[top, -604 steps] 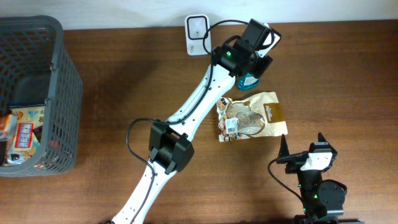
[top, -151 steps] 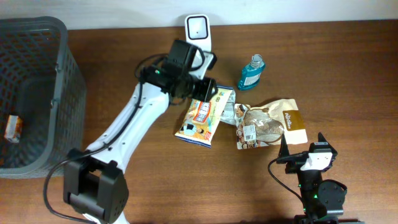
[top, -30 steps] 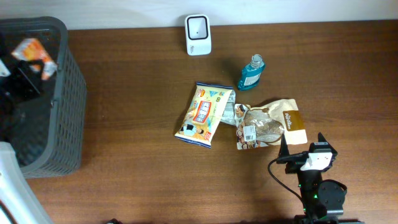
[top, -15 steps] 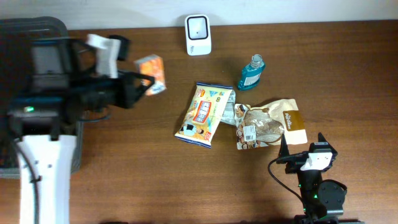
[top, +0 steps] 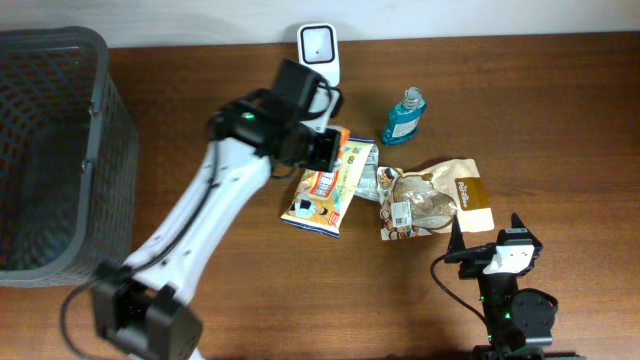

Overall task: Scan the item barcode
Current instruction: 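Carry the orange box to the table center and release it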

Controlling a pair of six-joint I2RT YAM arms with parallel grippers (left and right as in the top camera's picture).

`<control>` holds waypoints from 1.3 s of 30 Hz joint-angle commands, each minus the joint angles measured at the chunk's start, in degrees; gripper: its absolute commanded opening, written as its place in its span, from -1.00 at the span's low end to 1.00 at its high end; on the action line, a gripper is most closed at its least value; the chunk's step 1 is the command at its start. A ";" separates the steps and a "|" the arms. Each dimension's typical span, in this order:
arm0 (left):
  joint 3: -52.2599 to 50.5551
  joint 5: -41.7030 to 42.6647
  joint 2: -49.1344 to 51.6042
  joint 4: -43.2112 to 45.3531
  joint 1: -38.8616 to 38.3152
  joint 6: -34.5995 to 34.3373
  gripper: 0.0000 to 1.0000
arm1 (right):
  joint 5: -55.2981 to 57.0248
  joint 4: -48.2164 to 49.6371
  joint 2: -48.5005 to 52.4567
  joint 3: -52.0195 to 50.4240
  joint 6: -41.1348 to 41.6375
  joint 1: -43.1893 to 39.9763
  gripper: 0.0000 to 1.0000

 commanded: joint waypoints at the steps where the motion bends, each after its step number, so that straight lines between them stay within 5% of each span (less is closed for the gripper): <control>1: -0.20 -1.62 5.09 2.67 -2.56 -8.79 -1.00 | 0.48 -0.17 -0.37 -0.48 0.04 0.37 0.97; 13: -0.22 -1.44 14.27 5.88 -8.41 -11.37 -0.92 | 0.48 -0.17 -0.37 -0.48 0.04 0.37 0.97; 18: -0.20 -1.44 15.10 5.86 -8.66 -11.34 -0.12 | 0.48 -0.17 -0.39 -0.48 0.04 0.37 0.97; 23: -0.07 -1.42 15.02 5.84 -8.50 -11.30 0.13 | 0.48 -0.17 -0.39 -0.48 0.04 0.37 0.97; 35: 4.87 -1.46 3.67 -0.15 -4.57 -6.99 0.25 | 0.48 -0.17 -0.39 -0.48 0.04 0.37 0.97; 39: 4.87 -1.46 -0.52 -2.27 -3.30 -6.99 0.00 | 0.48 -0.17 -0.37 -0.48 0.04 0.37 0.97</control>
